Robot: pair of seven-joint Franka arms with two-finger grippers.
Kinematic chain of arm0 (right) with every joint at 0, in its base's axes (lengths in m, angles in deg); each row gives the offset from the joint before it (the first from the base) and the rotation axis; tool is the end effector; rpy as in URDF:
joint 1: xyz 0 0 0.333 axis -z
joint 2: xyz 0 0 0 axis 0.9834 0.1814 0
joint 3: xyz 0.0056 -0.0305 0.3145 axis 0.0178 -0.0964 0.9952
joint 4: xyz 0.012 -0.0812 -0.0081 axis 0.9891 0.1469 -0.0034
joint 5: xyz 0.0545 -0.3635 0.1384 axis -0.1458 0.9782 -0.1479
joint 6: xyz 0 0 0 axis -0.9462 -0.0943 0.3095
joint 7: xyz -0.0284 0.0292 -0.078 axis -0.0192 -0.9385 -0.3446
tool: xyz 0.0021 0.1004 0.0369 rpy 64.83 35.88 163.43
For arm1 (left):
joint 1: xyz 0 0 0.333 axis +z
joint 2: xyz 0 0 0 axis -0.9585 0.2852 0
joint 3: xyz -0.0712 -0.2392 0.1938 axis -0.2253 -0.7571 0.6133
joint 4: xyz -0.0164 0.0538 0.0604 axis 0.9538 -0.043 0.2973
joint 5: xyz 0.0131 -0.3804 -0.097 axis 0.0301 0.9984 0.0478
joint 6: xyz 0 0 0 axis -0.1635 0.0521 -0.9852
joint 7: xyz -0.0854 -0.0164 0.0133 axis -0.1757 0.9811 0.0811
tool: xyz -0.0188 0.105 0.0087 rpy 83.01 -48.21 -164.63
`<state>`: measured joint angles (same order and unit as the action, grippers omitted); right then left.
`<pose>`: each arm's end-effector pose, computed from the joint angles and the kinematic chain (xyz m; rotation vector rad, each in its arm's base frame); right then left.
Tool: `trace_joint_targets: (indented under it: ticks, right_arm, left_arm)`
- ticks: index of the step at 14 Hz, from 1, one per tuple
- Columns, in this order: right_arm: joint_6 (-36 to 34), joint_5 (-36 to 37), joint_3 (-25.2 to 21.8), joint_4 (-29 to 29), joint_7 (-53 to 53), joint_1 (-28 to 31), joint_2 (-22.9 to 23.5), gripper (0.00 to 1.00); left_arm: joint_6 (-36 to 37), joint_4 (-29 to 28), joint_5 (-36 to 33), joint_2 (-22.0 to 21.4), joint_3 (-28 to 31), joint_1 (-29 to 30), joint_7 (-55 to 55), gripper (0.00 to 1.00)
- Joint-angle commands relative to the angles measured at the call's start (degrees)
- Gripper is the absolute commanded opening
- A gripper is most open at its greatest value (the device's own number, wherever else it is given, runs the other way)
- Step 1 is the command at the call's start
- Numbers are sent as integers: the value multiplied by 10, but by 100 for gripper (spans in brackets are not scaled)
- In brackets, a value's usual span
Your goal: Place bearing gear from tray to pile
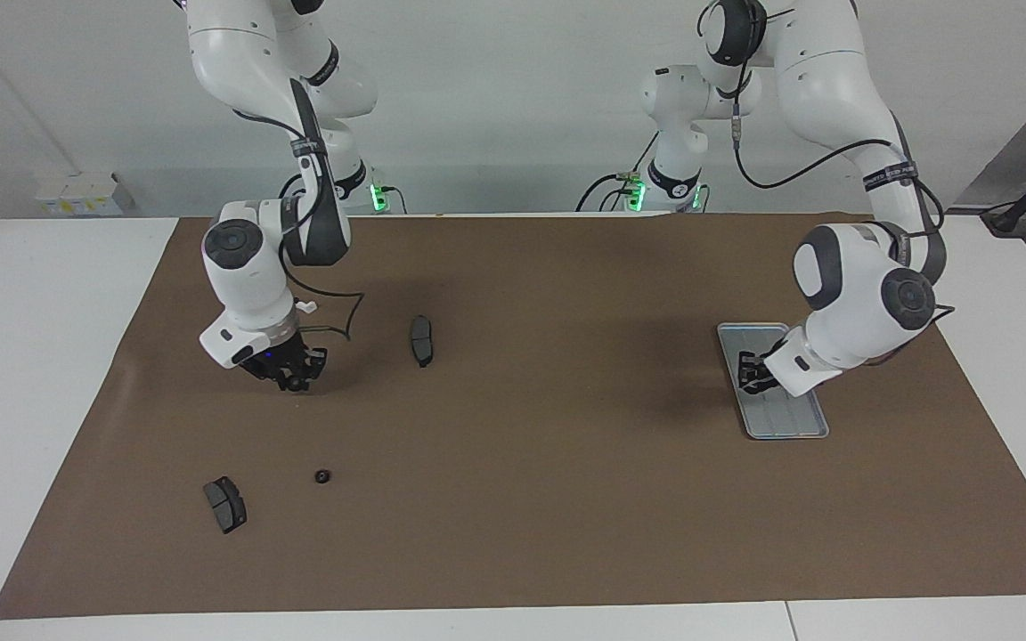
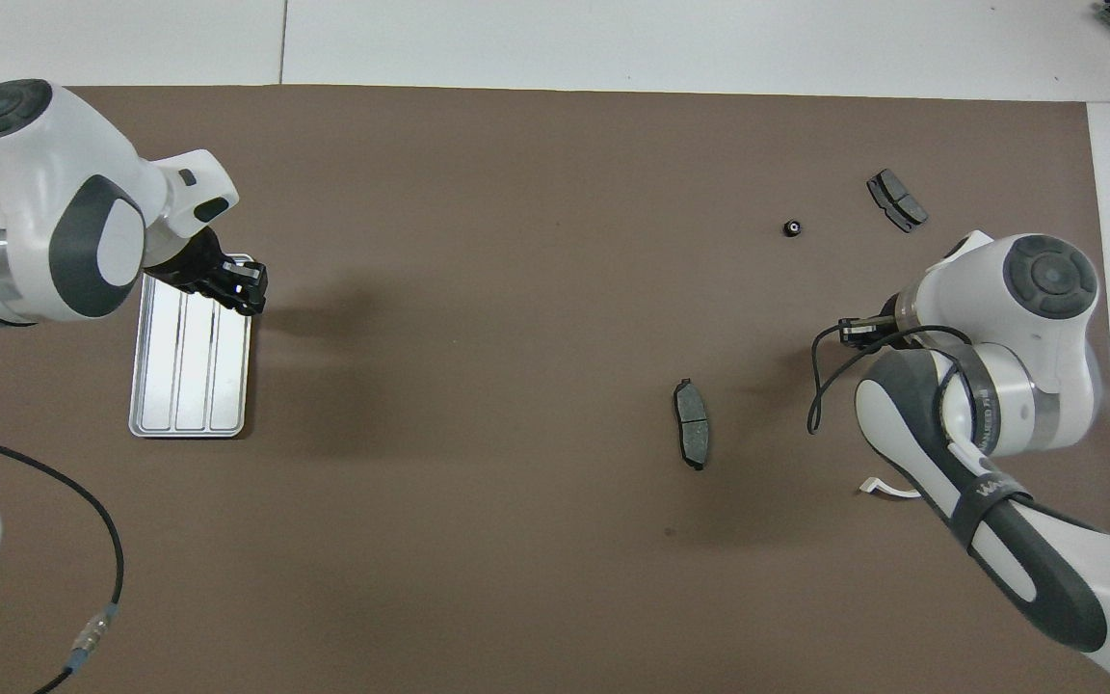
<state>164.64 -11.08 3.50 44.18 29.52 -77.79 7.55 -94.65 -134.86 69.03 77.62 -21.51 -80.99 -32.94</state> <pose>0.5789 -0.0048 0.3140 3.0598 0.0511 0.0355 0.6497 -0.0880 0.3576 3.0229 -0.3055 -0.2878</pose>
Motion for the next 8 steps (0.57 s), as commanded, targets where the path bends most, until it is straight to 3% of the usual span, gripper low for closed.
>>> trace_joint_targets:
  ticks: [1,3,5,6,7,8]
  right_arm:
    - [9,-13,9,23,57,40,-14,0]
    - [8,-14,9,29,79,64,-13,0]
    - [10,-15,9,34,81,69,-13,7]
    - [10,-15,9,35,82,69,-13,16]
    - [10,-16,9,35,82,69,-14,39]
    - [9,-16,9,34,82,70,-13,80]
  left_arm:
    - [-2,-6,4,-20,8,-67,-121,9]
    - [-10,-5,5,-19,8,-119,-212,9]
    - [-47,-8,5,-15,8,-174,-305,10]
    - [-73,-9,5,-9,8,-198,-354,10]
    - [-99,-13,5,-7,8,-221,-391,10]
    - [-124,-17,5,3,8,-239,-421,11]
